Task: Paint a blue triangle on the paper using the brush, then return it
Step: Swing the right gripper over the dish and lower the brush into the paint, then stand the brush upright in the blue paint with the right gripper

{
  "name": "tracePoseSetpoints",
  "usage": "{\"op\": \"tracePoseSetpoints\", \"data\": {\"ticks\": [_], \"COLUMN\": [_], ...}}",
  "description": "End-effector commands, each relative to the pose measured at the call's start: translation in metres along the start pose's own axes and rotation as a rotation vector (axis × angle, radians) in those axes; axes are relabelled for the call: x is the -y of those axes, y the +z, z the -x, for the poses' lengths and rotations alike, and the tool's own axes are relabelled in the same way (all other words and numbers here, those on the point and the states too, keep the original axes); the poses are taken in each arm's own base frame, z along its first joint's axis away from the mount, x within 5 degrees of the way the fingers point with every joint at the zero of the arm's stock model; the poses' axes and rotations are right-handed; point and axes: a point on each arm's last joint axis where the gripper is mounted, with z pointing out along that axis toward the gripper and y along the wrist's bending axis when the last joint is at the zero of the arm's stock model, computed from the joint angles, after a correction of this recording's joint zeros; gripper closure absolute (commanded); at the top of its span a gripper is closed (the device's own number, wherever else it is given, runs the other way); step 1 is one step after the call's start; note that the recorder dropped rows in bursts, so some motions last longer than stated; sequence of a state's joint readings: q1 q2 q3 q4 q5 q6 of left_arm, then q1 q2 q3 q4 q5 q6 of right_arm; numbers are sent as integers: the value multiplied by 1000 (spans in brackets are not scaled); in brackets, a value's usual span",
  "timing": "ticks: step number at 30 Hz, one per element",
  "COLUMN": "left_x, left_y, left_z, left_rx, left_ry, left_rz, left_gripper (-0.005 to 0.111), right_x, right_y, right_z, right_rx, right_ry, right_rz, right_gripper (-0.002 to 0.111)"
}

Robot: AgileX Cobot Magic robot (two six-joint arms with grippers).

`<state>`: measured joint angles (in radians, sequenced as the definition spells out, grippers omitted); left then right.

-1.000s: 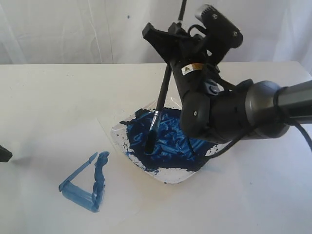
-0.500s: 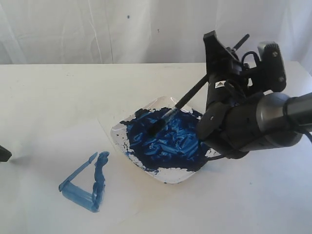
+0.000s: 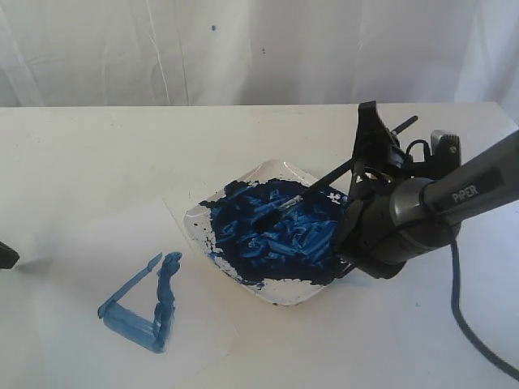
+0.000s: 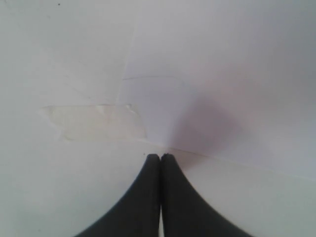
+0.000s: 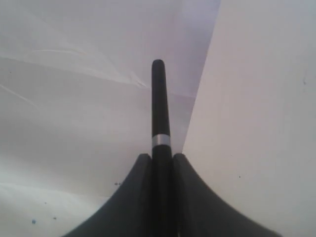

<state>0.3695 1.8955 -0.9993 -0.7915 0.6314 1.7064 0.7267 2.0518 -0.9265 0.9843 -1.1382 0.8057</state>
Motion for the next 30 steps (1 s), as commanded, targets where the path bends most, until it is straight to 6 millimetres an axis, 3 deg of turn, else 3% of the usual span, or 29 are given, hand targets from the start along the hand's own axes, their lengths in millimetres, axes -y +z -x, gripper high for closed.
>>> {"op": "tracePoseSetpoints", "data": {"ticks": [1,9,14,26,30], "left_x": [1,1,1,1,1], "left_y": [-1,-1,-1,-1,-1], "left_z": [1,1,1,1,1], "left_rx": [13,13,13,13,13], "left_ry": [-13,-13,-13,-13,-13], "left_rz": [-11,-11,-11,-11,-12], "left_gripper": [107,107,107,107,107], "right_x": [-5,-23,-32,-4,-4], "right_y": [10,24,33,55,63], "right_z": [-4,-14,-14,-20,-22], "right_rx": [35,80,80,66,35], "right_ry": [-16,-334,-363,-521,-567], "right_rz": [88,127,121,67,56], "right_gripper": [108,108,108,108,108]}}
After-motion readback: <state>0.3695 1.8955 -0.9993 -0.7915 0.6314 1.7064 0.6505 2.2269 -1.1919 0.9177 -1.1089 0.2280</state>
